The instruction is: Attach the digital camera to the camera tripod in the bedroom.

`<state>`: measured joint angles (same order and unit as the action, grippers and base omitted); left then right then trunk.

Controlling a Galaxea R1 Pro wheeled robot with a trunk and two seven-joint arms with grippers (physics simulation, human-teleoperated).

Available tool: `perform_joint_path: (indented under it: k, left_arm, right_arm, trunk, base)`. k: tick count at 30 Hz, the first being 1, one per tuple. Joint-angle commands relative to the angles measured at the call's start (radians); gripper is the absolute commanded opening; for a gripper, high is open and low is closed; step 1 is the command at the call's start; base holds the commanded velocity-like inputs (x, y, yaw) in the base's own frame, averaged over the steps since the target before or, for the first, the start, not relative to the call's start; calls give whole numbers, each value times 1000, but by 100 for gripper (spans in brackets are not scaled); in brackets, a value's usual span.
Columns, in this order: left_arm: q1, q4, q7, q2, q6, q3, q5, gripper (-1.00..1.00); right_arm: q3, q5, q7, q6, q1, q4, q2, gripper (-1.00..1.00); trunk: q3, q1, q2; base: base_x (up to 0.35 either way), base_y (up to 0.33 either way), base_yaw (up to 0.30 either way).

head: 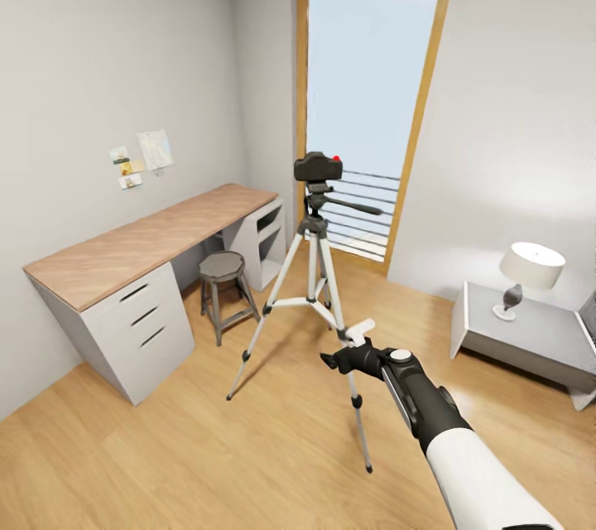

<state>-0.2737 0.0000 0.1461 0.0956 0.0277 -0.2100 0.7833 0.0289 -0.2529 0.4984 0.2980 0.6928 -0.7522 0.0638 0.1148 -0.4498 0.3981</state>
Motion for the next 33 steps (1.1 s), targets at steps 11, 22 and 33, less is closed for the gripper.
perform_joint_path:
  k: [11,22,33]
  left_arm:
    - [-1,0,3,1,3,-8,6,100]
    - [-1,0,3,0,3,-9,5,100]
    - [-1,0,3,-32,3,-8,7,100]
  right_arm:
    - [-1,-4,7,16,1,66,-40,100]
    - [-2,-2,5,20,1,262,-110,100]
    - [-3,1,3,-63,5,741,-224,100]
  trunk:
    - [2,0,2]
    - [2,0,2]
    - [2,0,2]
  base:
    - [-43,0,0]
    - [-3,0,0]
    - [0,0,0]
